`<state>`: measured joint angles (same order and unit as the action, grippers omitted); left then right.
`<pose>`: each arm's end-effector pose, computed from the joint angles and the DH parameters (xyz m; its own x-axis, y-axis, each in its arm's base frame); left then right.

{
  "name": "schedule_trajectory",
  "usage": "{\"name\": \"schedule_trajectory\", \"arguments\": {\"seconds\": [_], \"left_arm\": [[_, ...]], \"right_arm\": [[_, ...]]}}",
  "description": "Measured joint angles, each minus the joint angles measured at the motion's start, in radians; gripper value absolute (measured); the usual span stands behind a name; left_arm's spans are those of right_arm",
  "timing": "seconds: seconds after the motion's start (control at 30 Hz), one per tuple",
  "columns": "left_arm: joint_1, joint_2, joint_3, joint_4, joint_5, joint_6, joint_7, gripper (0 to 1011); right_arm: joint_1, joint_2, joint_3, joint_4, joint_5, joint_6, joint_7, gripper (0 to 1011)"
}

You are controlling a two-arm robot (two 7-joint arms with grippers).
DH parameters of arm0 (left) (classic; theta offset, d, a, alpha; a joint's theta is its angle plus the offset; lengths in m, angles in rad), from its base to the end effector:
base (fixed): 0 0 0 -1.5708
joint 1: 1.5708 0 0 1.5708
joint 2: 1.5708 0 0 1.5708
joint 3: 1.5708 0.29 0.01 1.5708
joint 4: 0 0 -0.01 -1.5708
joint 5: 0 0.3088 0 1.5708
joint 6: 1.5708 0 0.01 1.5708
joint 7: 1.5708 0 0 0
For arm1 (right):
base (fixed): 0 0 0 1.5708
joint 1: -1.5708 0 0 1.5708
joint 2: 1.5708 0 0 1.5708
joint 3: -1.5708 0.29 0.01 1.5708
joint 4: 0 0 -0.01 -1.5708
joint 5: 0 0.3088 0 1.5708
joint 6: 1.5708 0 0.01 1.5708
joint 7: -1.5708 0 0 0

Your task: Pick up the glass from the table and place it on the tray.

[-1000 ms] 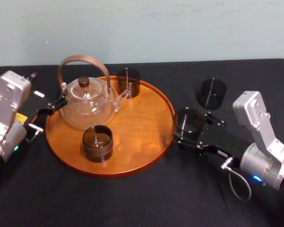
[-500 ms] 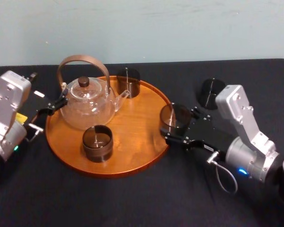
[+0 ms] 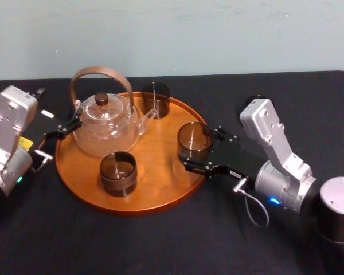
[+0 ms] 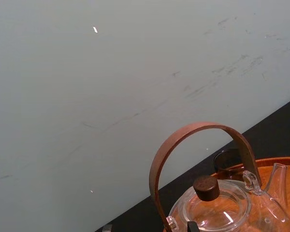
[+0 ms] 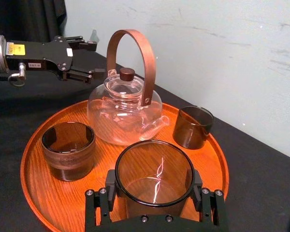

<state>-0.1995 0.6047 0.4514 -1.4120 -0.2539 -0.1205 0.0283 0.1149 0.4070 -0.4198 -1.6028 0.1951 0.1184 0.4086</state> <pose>0.3581 0.0827 -0.3023 0.2923 0.8803 0.3738 -0.9553 0.2873 0.0703 0.3350 0.0081 -0.2838 0.7178 -0.6806 0.1467 0.6946 0.6857 -0.2175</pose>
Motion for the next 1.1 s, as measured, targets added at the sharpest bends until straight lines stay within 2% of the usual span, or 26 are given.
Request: {"name": "schedule_trajectory", "arguments": {"seconds": [0.6,1.1], "left_arm": [[0.0,0.0,0.0,0.0,0.0,0.0,0.0,1010],[0.0,0.0,0.0,0.0,0.0,0.0,0.0,1009]], "right_arm": [[0.081,-0.071,-0.059,0.127,-0.029,-0.006,0.009,906],[0.114,-0.111,-0.078,0.21,-0.038,-0.017,0.011,906]]}}
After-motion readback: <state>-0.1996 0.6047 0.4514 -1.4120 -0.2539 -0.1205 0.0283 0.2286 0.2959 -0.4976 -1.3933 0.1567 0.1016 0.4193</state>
